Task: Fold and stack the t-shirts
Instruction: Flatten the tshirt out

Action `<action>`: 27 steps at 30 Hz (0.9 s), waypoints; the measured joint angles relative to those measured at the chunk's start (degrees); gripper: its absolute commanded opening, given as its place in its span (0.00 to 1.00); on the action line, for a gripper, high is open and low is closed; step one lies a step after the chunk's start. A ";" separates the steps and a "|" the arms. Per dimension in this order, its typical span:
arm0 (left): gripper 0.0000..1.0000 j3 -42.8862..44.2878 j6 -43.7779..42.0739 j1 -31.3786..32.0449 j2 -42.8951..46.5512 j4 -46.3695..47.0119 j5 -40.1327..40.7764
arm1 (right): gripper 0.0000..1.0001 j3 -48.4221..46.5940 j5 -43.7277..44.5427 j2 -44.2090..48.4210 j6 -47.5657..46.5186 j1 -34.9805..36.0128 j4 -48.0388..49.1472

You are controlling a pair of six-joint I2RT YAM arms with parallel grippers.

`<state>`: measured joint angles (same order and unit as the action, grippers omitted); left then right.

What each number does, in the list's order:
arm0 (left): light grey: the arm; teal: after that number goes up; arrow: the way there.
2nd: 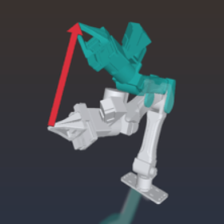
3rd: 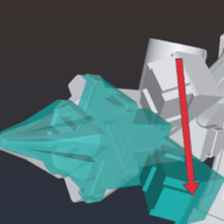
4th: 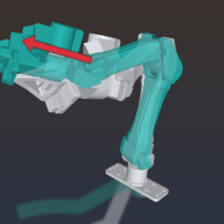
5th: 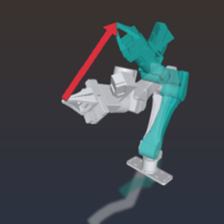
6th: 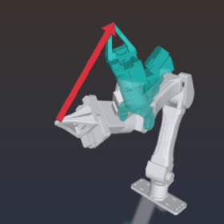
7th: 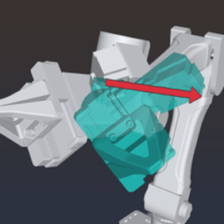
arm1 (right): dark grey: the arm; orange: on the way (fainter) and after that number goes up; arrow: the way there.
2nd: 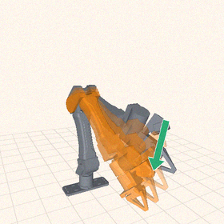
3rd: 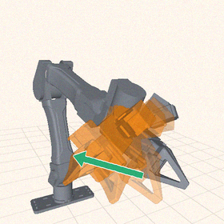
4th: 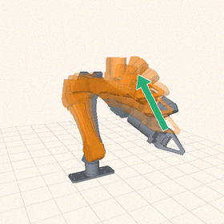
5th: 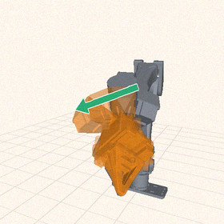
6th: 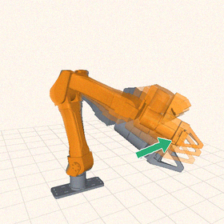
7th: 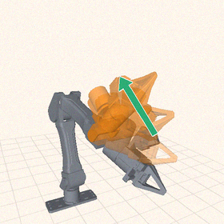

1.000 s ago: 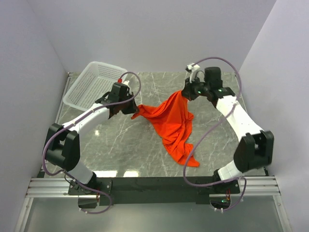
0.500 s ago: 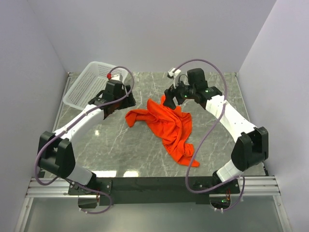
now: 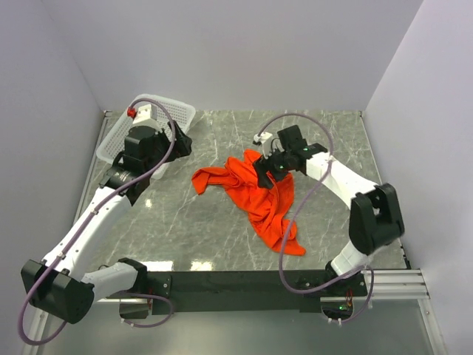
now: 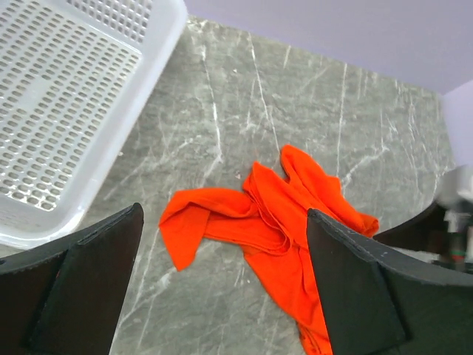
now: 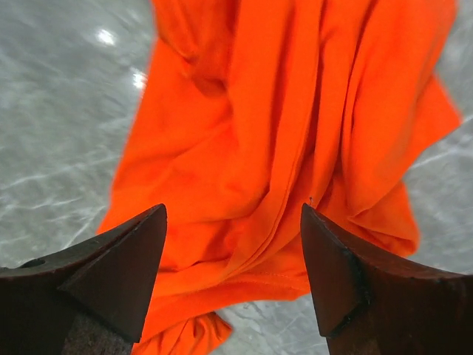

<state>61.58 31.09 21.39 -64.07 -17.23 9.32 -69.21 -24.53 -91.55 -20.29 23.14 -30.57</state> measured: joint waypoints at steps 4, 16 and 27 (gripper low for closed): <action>0.96 -1.31 0.07 -0.87 0.07 0.22 -0.26 | 0.76 -0.87 4.07 -6.32 2.38 0.31 -0.42; 0.96 -4.07 1.09 -1.14 0.13 0.04 -1.14 | 0.00 -5.11 4.00 -11.50 3.08 3.69 -2.49; 0.96 -4.07 1.09 -1.53 0.11 1.90 -4.15 | 0.38 -2.19 -12.11 4.96 -19.56 25.14 -16.24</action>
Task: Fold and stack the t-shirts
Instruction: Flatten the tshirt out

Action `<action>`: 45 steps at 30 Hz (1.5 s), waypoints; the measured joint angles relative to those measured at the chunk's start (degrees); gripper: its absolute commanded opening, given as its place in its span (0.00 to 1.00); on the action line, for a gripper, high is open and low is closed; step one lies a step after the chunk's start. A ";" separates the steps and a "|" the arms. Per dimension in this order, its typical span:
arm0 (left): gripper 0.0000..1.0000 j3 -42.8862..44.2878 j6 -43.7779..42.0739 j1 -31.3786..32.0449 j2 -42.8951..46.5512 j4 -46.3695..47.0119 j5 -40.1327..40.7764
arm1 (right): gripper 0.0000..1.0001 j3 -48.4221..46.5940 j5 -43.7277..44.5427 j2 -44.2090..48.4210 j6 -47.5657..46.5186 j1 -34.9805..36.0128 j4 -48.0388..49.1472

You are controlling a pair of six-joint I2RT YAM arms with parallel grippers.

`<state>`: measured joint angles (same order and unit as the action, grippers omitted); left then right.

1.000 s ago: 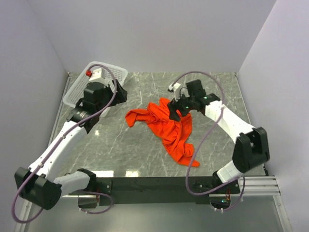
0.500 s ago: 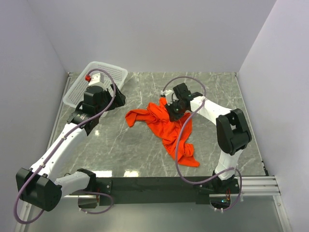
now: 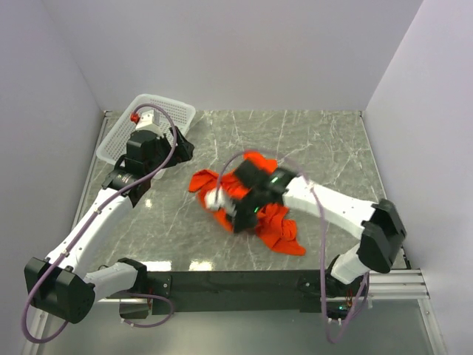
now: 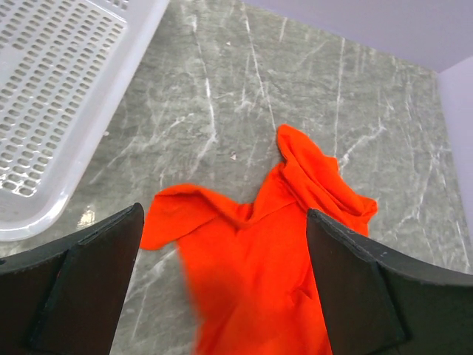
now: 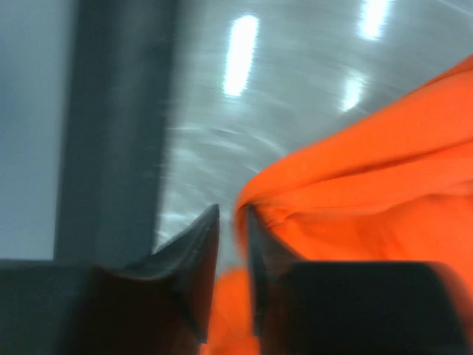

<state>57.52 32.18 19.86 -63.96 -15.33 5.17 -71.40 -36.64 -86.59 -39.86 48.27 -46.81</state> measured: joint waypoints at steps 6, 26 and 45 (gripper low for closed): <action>0.96 -0.02 -0.11 -0.13 -0.33 0.44 -2.12 | 0.71 0.92 -0.52 -7.63 -1.84 8.96 -3.30; 0.81 -2.25 -0.35 -1.09 -17.09 -3.39 -7.96 | 0.68 -5.09 8.76 -15.72 18.69 -37.59 9.99; 0.80 -2.25 -1.57 -1.14 -18.84 -3.43 -7.93 | 0.00 -8.72 13.77 -25.73 20.48 -41.22 10.58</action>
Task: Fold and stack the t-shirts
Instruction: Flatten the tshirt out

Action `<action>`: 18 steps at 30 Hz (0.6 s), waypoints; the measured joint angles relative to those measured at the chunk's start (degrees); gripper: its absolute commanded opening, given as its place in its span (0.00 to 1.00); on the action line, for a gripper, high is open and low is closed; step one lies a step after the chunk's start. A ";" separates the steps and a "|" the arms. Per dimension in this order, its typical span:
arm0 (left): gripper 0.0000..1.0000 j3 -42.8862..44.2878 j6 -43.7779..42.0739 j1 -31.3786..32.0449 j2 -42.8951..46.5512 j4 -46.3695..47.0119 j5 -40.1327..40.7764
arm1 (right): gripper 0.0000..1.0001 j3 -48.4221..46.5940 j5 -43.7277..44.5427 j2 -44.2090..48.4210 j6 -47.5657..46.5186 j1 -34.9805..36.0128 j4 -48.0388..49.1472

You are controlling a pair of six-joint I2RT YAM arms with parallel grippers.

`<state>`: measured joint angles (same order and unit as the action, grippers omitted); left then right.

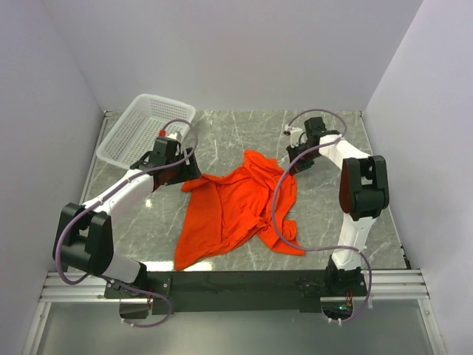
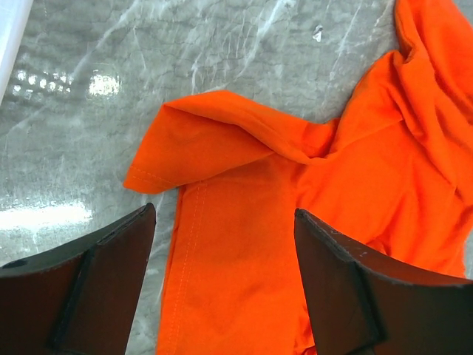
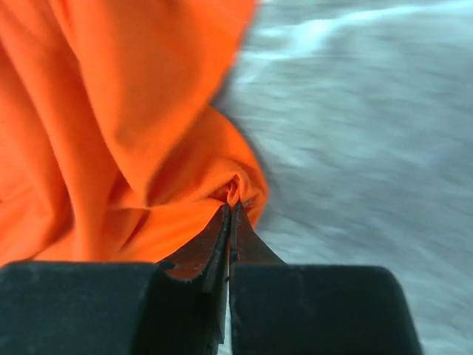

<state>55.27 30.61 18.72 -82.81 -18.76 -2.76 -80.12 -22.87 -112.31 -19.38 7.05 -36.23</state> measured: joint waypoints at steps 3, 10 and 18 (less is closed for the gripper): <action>0.80 0.00 -0.04 0.00 -0.68 0.02 -0.02 | 0.00 -1.57 0.98 0.04 0.00 -2.86 0.09; 0.79 0.72 -0.94 0.00 -3.78 0.09 -0.85 | 0.00 -3.65 8.04 3.30 0.61 -10.27 4.90; 0.79 4.74 -2.49 0.24 -7.10 0.09 -1.79 | 0.00 -12.79 14.10 4.13 1.79 -10.25 9.44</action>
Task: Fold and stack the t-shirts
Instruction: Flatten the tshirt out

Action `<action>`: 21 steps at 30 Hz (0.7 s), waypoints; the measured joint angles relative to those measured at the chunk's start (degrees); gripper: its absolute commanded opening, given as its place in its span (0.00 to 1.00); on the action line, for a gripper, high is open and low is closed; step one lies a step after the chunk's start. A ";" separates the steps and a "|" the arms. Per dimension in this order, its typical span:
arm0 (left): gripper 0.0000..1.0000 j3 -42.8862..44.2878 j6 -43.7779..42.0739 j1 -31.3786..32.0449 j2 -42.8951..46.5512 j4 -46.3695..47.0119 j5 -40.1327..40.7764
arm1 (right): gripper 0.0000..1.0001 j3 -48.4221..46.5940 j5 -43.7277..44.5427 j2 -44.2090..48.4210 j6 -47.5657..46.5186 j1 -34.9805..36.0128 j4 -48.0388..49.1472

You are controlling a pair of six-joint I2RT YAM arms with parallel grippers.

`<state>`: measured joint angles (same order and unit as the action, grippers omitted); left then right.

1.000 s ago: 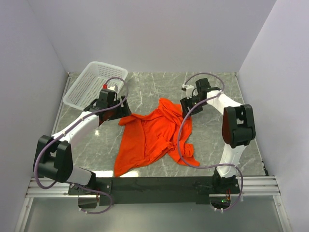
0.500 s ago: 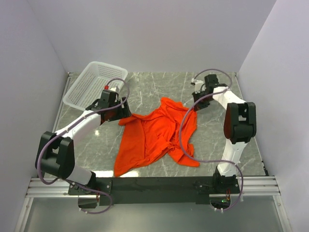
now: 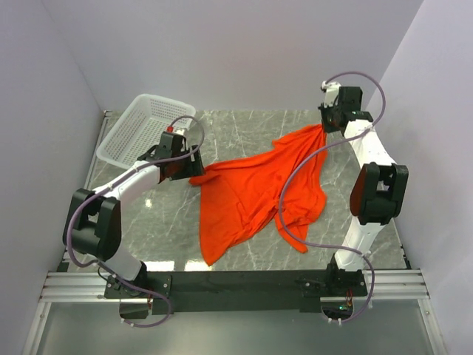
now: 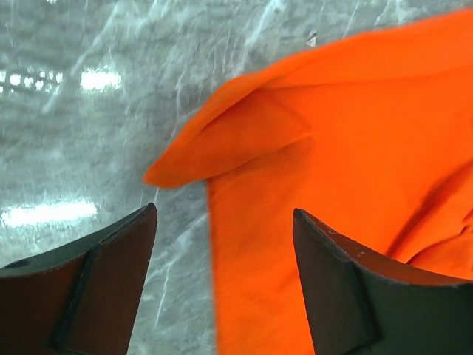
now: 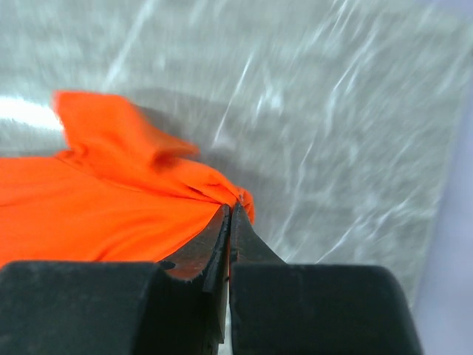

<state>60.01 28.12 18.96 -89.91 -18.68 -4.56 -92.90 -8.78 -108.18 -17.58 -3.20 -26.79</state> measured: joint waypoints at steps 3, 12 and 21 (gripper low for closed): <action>0.79 1.18 -0.94 0.04 -0.79 -0.07 -0.04 | 0.00 -3.43 0.42 -0.09 -0.04 0.22 0.76; 0.71 15.52 -5.68 0.13 -12.22 -2.27 0.92 | 0.00 -2.21 -2.27 -0.66 -1.99 0.22 -0.76; 0.62 26.38 -11.41 2.01 -22.36 -7.85 3.69 | 0.00 0.98 -3.45 -0.72 -2.43 0.20 -1.64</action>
<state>86.39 16.71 20.97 -112.27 -26.52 -0.86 -91.92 -12.23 -108.90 -20.01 -3.01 -28.42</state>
